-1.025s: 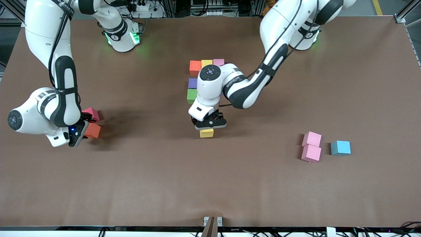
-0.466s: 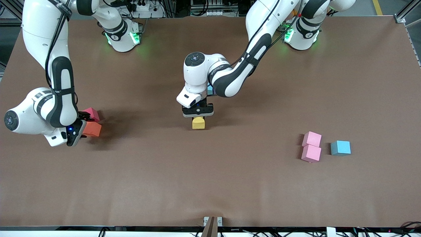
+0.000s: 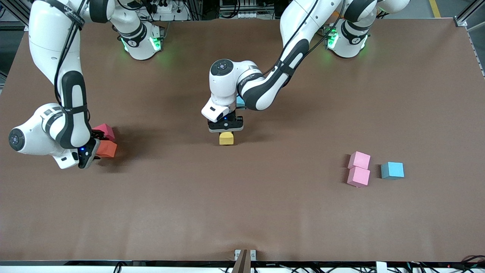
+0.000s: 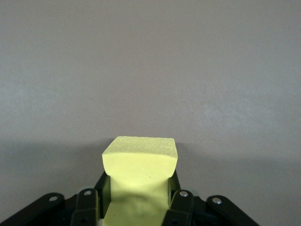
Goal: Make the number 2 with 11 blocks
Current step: 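Set the yellow cube down while the right gripper lifts the orange cube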
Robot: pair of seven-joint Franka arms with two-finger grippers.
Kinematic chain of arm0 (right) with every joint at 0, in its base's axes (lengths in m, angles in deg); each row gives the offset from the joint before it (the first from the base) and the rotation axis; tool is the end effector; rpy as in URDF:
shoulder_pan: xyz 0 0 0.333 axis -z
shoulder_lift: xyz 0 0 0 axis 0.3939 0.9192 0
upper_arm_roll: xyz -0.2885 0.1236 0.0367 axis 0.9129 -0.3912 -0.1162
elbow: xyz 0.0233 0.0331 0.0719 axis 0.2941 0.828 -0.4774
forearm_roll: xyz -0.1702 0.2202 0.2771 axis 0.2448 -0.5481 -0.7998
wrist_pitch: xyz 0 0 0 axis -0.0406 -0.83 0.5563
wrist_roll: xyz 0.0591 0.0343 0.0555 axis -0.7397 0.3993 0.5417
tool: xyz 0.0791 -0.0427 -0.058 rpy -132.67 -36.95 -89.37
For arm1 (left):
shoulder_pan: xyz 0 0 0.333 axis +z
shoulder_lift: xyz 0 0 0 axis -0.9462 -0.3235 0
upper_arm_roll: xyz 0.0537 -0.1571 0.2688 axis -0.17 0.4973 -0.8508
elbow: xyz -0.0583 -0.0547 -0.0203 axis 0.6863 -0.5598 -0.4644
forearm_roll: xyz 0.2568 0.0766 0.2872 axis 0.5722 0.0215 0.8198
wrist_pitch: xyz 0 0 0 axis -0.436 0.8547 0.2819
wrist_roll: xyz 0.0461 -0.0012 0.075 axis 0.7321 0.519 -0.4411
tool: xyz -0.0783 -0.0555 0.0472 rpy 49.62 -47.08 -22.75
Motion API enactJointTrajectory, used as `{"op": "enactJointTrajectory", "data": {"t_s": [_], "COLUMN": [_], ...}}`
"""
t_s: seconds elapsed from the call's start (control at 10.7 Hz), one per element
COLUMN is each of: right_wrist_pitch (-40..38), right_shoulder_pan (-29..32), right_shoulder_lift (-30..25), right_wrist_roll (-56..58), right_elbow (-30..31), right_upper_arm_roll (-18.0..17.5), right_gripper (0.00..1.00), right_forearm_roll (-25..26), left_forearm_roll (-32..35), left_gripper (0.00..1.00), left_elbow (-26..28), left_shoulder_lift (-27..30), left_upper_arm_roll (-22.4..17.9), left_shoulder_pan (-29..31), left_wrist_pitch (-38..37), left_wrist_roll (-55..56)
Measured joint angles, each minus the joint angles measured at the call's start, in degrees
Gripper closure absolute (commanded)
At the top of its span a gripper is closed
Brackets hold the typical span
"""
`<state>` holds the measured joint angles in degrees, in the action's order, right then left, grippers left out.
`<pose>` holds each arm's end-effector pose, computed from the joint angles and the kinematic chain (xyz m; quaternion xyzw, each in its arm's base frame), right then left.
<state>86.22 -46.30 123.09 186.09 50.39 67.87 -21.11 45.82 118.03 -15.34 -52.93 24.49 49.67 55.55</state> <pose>0.5835 -0.1271 0.1820 -0.8402 -0.5248 0.0433 0.1294 0.4466 -0.6019 0.2383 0.9914 0.0546 0.1120 0.0406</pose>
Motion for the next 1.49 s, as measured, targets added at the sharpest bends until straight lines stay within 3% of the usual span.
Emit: {"op": "enactJointTrajectory", "data": {"t_s": [0.65,0.84,1.03,1.12,1.3,1.49], "right_wrist_pitch": [2.2,2.3,2.3,2.3,2.3,2.2], "right_shoulder_pan": [0.1,0.3,0.7,0.9,1.4,1.6], "right_shoulder_lift": [0.3,0.3,0.3,0.3,0.3,0.3], "right_wrist_roll": [7.6,8.1,8.1,8.1,6.5,4.6], "right_elbow": [-1.4,-1.6,-1.8,-1.8,-1.9,-1.9], "right_upper_arm_roll": [-2.8,-2.8,-2.8,-2.8,-2.8,-2.8], "right_gripper": [0.0,0.1,0.34,0.39,0.58,0.63], "right_forearm_roll": [-0.6,-0.6,-0.6,-0.6,-0.8,-0.8], "left_forearm_roll": [-2.6,-3.5,-4.4,-4.5,-4.5,-4.5], "left_gripper": [0.71,0.71,0.7,0.7,0.69,0.67], "left_elbow": [0.0,0.0,0.0,0.0,0.0,-0.1], "left_shoulder_lift": [-0.9,-0.9,-0.9,-0.9,-0.9,-0.9], "left_upper_arm_roll": [0.0,0.1,0.1,0.1,0.2,0.5], "left_shoulder_pan": [-0.7,-1.1,-1.1,-1.1,-1.1,-1.2], "left_wrist_pitch": [-1.4,-2.4,-2.8,-2.9,-2.9,-2.9], "left_wrist_roll": [0.0,0.0,0.0,0.0,0.0,-0.2]}}
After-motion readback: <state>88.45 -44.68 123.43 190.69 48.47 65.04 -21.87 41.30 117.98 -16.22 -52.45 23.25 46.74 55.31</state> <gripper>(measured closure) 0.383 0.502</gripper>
